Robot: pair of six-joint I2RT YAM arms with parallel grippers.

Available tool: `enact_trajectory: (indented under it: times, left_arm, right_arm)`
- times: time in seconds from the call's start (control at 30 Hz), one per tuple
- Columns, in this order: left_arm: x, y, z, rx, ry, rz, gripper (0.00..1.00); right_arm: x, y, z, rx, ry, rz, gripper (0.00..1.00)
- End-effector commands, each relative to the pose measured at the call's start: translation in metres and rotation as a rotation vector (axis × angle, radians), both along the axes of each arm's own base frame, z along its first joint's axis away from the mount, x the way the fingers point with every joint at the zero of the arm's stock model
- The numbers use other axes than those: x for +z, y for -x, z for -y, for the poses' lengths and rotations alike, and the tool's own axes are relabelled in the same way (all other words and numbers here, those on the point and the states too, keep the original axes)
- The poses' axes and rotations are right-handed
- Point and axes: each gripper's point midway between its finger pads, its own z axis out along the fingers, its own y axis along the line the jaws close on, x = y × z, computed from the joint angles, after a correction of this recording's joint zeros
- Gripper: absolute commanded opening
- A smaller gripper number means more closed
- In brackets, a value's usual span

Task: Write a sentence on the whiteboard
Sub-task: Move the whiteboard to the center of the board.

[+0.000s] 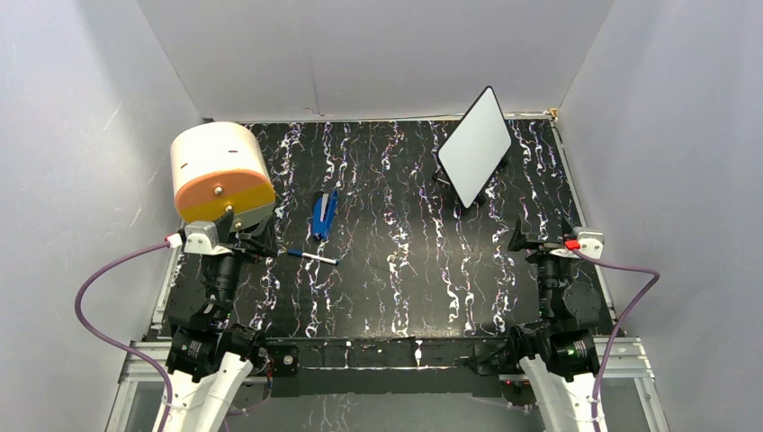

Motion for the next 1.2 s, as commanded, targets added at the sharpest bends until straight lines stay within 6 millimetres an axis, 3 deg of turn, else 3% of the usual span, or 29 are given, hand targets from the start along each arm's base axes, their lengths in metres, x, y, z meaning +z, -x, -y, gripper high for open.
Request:
enact_trajectory:
  times: [0.0, 0.4, 0.67, 0.87, 1.17]
  left_arm:
    - [0.018, 0.003, -0.004, 0.017, 0.01, 0.044, 0.94]
    - [0.008, -0.003, 0.004, -0.019, -0.02, -0.018, 0.94]
    - [-0.007, -0.01, 0.018, -0.084, -0.039, -0.146, 0.95]
    - [-0.021, -0.008, 0.037, -0.191, -0.074, -0.213, 0.95]
    - [-0.028, -0.005, 0.05, -0.264, -0.087, -0.231, 0.95]
  right_arm:
    - [0.021, 0.005, 0.001, 0.0, -0.01, 0.084, 0.99]
    - [0.024, 0.004, -0.002, 0.016, -0.006, 0.063, 0.99]
    - [0.011, -0.008, -0.019, 0.092, -0.027, -0.132, 0.99]
    - [-0.007, -0.021, -0.033, 0.142, -0.042, -0.331, 0.99]
    - [-0.061, -0.057, -0.072, 0.279, -0.123, -0.585, 0.99]
